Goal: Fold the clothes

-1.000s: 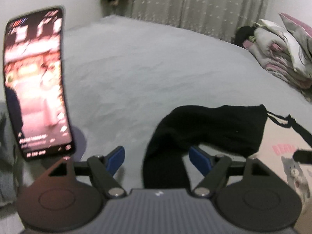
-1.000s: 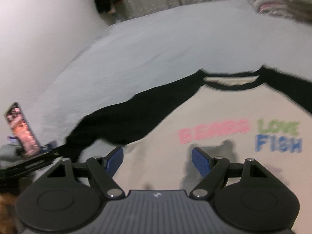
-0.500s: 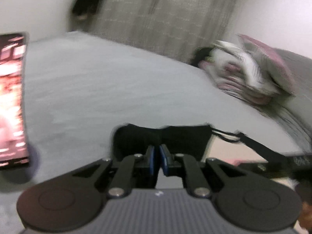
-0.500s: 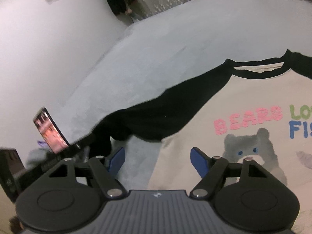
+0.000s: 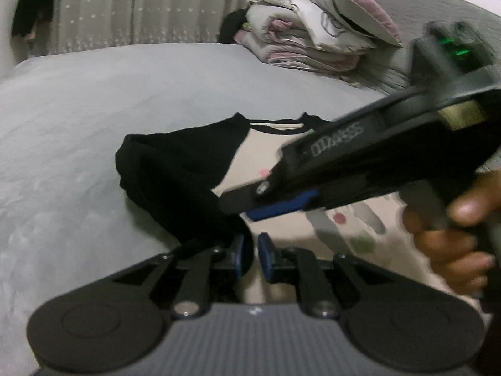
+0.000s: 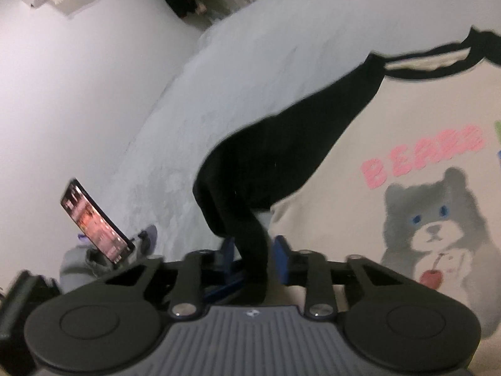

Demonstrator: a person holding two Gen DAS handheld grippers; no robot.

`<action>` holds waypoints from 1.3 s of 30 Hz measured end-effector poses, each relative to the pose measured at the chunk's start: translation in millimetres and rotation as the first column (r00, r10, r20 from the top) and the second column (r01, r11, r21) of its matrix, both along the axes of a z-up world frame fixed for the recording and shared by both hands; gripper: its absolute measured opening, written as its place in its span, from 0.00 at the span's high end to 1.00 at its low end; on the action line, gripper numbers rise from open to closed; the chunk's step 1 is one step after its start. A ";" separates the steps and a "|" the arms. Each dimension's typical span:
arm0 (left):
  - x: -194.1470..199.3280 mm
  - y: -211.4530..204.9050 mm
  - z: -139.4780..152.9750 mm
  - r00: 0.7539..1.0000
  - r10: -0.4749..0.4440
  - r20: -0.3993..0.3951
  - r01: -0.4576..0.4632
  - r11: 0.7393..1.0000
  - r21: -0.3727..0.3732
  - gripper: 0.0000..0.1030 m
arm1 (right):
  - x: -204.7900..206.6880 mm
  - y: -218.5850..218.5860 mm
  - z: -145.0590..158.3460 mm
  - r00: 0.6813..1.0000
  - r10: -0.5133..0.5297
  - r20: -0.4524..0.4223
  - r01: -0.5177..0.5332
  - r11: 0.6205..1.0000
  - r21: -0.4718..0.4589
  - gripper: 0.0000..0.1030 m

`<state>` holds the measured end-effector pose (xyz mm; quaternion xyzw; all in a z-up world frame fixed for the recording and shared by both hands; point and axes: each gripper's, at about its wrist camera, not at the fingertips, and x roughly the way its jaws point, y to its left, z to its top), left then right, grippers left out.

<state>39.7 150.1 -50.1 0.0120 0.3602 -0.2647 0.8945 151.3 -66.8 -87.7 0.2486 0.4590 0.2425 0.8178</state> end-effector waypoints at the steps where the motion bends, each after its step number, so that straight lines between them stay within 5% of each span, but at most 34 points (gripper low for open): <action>1: -3.5 4.8 4.4 1.000 0.002 0.010 -0.002 1.000 -0.005 0.77 | 1.7 3.9 -4.4 1.000 0.011 -0.010 -0.011 1.000 -0.006 0.86; 4: -14.1 19.9 18.1 0.999 0.012 0.043 -0.011 1.000 -0.019 0.57 | 3.7 11.6 -10.4 1.000 0.019 -0.011 -0.020 0.998 -0.064 0.90; 11: -24.1 72.6 25.5 0.989 0.149 0.009 -0.149 0.989 0.000 0.48 | 3.3 9.9 -6.3 1.000 -0.015 0.015 0.018 0.984 -0.175 0.93; 20: -22.7 87.4 6.1 0.985 0.122 -0.126 -0.126 0.992 -0.019 0.41 | 5.1 7.2 -7.7 0.999 -0.031 0.010 0.033 0.974 -0.226 0.94; 23: -29.1 91.0 11.3 0.991 0.079 -0.104 -0.088 0.993 -0.077 0.38 | 3.7 7.2 -3.9 0.999 -0.025 0.020 0.029 0.975 -0.219 0.94; 30: -36.1 74.2 8.9 0.994 -0.033 -0.107 0.026 0.997 -0.068 0.35 | -0.5 4.5 2.7 1.000 -0.028 0.011 0.029 0.984 -0.177 0.88; 32: -34.7 66.4 4.8 0.992 -0.035 -0.118 0.027 0.998 -0.063 0.40 | -1.3 3.8 4.4 1.000 -0.027 0.009 0.029 0.988 -0.154 0.83; 35: -33.1 60.6 -0.6 0.989 -0.028 -0.148 0.019 0.998 -0.063 0.84 | -2.6 5.1 5.9 1.000 -0.004 -0.002 0.004 0.995 -0.100 0.76; 39: -34.7 61.4 3.7 0.992 0.008 -0.125 -0.017 0.997 -0.075 0.90 | -4.4 8.5 6.7 0.998 0.047 -0.031 -0.047 0.999 -0.008 0.74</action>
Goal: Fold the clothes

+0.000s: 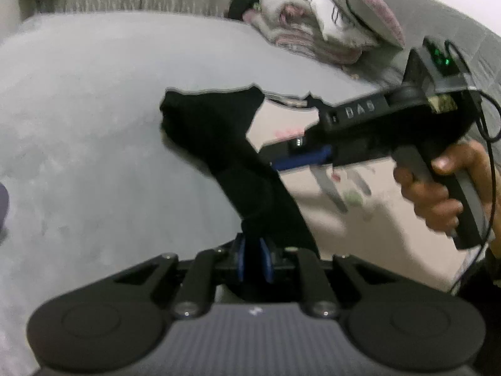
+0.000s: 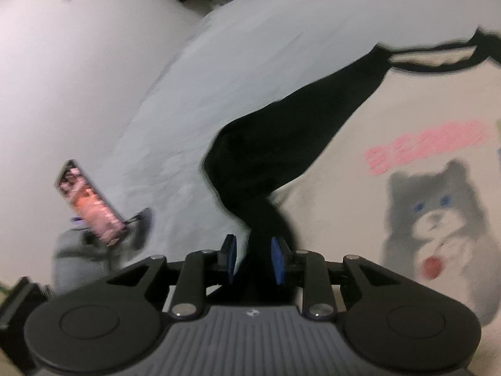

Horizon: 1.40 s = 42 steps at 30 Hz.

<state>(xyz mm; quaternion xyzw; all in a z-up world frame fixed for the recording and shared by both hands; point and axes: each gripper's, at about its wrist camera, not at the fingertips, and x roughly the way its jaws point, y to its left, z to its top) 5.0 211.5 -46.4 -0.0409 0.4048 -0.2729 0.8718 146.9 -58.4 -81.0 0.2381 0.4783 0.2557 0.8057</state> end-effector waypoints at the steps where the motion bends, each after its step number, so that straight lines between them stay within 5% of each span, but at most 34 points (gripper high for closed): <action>1: -2.0 1.0 4.1 1.000 0.001 0.020 -0.001 1.000 -0.012 0.90 | -0.2 1.7 -0.3 1.000 0.019 -0.015 -0.019 0.999 0.031 0.73; 5: -10.6 0.0 16.8 0.996 -0.026 0.087 0.030 0.999 -0.040 0.90 | -5.9 8.4 -0.7 0.994 0.092 -0.066 -0.083 0.988 0.132 0.69; 14: -17.4 -19.2 16.3 0.989 -0.090 0.122 0.085 0.996 0.041 0.90 | -9.0 9.2 -11.3 0.980 0.112 -0.162 -0.070 0.967 0.244 0.69; 24: -18.0 -29.5 13.5 0.983 -0.106 0.150 0.092 0.991 0.095 0.89 | -10.7 11.5 -9.7 0.980 0.121 -0.156 -0.085 0.972 0.219 0.60; 29: -17.9 -29.9 14.0 0.983 -0.101 0.154 0.086 0.991 0.102 0.85 | -12.8 19.9 -10.4 0.984 0.120 -0.134 -0.101 0.985 0.140 0.85; 33: -20.0 -27.1 17.7 0.983 -0.076 0.166 0.060 0.993 0.098 0.49 | -11.7 12.0 -8.3 0.990 0.094 -0.104 -0.070 0.974 0.217 0.91; 37: -22.3 -22.1 22.3 0.982 -0.059 0.180 0.049 0.997 0.057 0.30 | -9.0 0.9 -8.0 0.992 0.070 -0.102 -0.028 0.931 0.365 0.91; 42: -25.7 -27.7 21.0 0.979 -0.074 0.190 0.059 0.995 0.081 0.29 | -6.7 -6.4 -10.8 0.991 0.059 -0.123 0.007 0.879 0.477 0.91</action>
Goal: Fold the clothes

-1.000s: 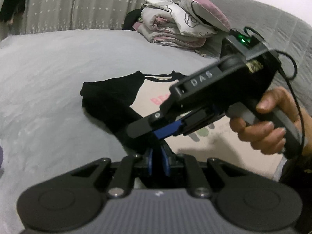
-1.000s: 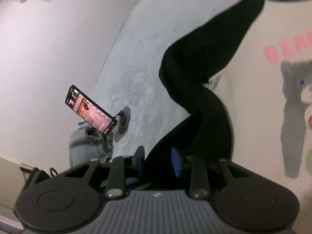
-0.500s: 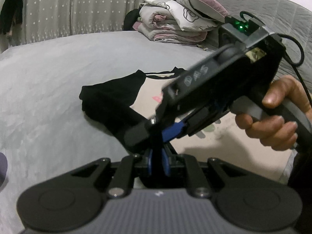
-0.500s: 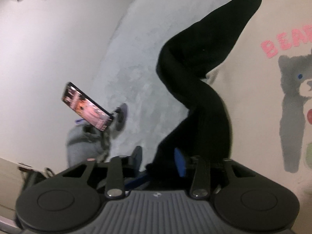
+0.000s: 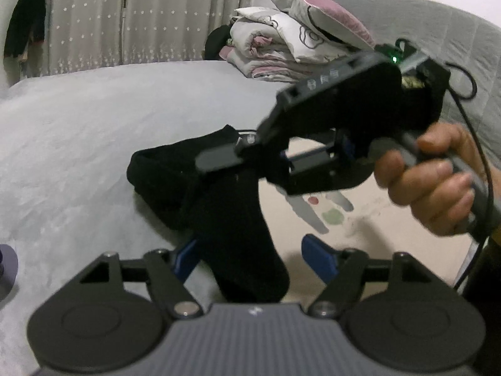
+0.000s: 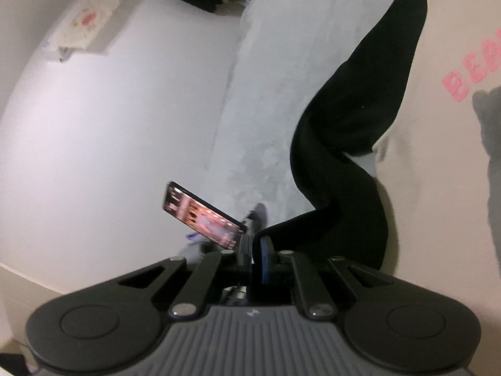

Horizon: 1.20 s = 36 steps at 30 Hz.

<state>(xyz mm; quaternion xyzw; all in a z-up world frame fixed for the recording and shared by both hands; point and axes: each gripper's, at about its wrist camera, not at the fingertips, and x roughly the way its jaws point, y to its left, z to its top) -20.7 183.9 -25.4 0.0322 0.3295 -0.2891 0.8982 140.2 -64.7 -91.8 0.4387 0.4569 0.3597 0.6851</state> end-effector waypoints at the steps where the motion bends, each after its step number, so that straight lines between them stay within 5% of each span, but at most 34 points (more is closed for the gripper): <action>1: 0.3 -1.1 -1.5 1.000 -0.001 -0.001 0.001 1.000 0.007 0.29 | 1.7 1.8 0.8 1.000 -0.006 -0.002 0.006 1.000 0.012 0.91; 6: 2.1 -3.2 -1.9 0.999 0.036 0.009 -0.036 0.999 0.018 0.34 | 4.6 -8.5 1.6 0.999 -0.050 -0.010 0.050 0.998 0.049 0.91; 11: 8.9 8.8 5.6 0.994 0.112 0.014 -0.111 0.990 -0.083 0.44 | 7.3 -18.3 0.0 0.995 -0.092 -0.030 0.094 0.991 0.091 0.91; 16: 17.1 16.7 8.6 0.980 0.194 -0.051 -0.200 0.952 -0.233 0.79 | 8.8 -20.3 -2.5 0.993 -0.109 -0.044 0.114 0.983 0.143 0.91; 18: 21.1 18.5 10.2 0.971 0.231 -0.067 -0.240 0.932 -0.270 0.85 | 8.4 -20.5 -1.6 0.993 -0.116 -0.035 0.120 0.981 0.153 0.91; 23: 28.9 20.1 34.5 0.947 0.319 0.031 -0.305 0.926 -0.224 0.89 | 7.0 -21.4 3.6 0.990 -0.141 0.007 0.138 0.975 0.177 0.88; 30: 61.7 35.2 94.1 0.876 0.428 0.224 -0.414 0.904 -0.108 0.90 | 8.6 -34.8 6.4 0.983 -0.184 0.008 0.180 0.968 0.175 0.88; 36: 106.5 55.8 127.9 0.778 0.530 0.339 -0.569 0.822 0.022 0.90 | 11.0 -42.8 7.4 0.974 -0.224 0.002 0.222 0.964 0.147 0.88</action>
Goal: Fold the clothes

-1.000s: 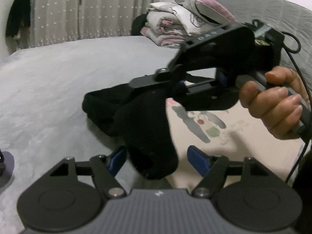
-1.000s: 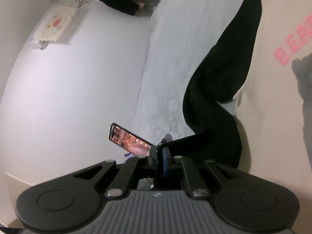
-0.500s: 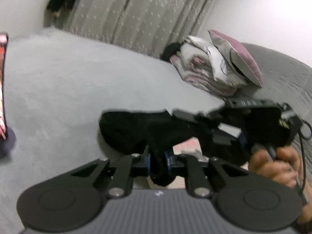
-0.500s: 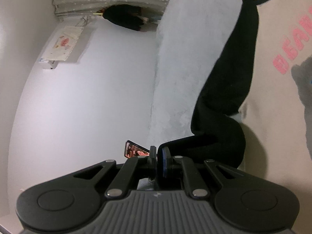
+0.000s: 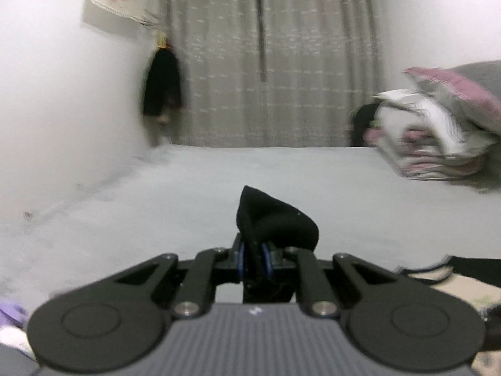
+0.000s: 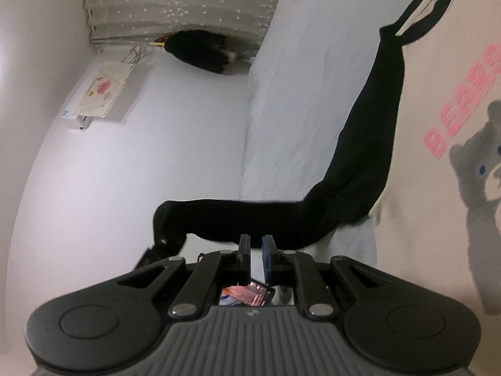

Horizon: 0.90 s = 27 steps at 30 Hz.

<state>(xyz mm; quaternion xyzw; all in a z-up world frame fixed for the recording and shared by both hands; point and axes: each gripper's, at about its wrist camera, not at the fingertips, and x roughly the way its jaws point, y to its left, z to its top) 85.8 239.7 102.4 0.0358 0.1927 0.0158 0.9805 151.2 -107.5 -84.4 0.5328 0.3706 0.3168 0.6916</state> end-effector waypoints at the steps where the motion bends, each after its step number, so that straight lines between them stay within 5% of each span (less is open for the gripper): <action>1: 7.9 3.7 3.8 1.000 0.031 0.002 -0.031 0.999 0.020 0.90 | -0.1 -0.8 0.7 1.000 -0.005 0.001 0.005 1.000 -0.005 0.88; 14: 80.8 58.3 16.5 0.959 0.235 -0.160 -0.213 0.966 0.146 0.88 | -3.6 -6.3 -2.5 1.000 -0.014 -0.006 0.014 1.000 -0.022 0.88; 22: 100.7 91.7 6.7 0.883 0.339 -0.324 -0.290 0.938 0.192 0.79 | -1.7 -6.3 -3.5 1.000 -0.013 -0.008 0.013 1.000 -0.023 0.88; 27: 98.8 101.7 16.1 0.874 0.393 -0.284 -0.337 0.914 0.227 0.69 | -0.8 -6.9 -3.1 1.000 -0.014 -0.007 0.014 1.000 -0.020 0.88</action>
